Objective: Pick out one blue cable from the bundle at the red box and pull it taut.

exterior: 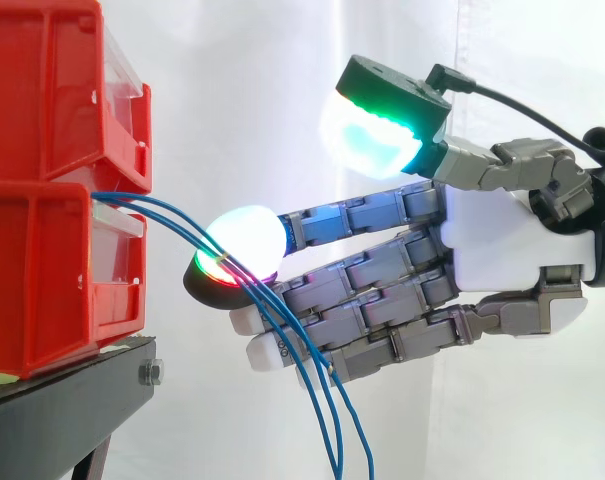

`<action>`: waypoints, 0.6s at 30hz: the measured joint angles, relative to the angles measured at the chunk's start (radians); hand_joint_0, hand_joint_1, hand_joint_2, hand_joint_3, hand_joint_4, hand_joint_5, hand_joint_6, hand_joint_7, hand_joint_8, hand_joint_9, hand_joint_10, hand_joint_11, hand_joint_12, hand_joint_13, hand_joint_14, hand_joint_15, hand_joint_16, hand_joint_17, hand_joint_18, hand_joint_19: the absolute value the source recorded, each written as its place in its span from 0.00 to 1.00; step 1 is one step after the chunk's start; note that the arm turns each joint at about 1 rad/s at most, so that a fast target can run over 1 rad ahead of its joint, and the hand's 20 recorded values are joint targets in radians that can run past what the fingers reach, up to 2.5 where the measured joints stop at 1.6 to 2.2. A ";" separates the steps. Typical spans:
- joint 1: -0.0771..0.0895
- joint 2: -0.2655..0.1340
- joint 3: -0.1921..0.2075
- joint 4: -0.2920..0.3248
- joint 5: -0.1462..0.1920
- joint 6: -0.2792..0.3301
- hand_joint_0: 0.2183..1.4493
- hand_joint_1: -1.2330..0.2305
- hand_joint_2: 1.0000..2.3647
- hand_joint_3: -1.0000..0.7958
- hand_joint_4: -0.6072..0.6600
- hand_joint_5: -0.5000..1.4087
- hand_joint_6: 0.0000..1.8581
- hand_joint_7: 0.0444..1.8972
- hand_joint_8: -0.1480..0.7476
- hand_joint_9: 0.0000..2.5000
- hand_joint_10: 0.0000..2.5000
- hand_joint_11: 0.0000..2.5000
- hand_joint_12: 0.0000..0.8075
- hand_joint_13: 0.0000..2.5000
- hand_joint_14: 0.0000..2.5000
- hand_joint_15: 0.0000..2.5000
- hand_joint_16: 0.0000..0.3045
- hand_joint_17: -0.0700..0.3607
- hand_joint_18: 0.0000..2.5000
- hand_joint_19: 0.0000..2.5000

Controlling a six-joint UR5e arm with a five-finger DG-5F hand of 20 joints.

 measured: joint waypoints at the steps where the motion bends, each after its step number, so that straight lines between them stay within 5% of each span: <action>1: 0.001 -0.001 0.000 0.000 0.001 -0.001 0.22 0.46 0.00 0.28 0.62 0.14 0.27 0.37 0.44 0.15 0.00 0.04 0.40 0.14 0.00 0.10 0.15 0.41 0.07 0.14; 18: 0.022 -0.076 0.013 0.047 0.000 0.023 0.23 0.47 0.00 0.28 0.62 0.15 0.27 0.39 0.44 0.18 0.00 0.06 0.40 0.15 0.01 0.11 0.15 0.40 0.09 0.16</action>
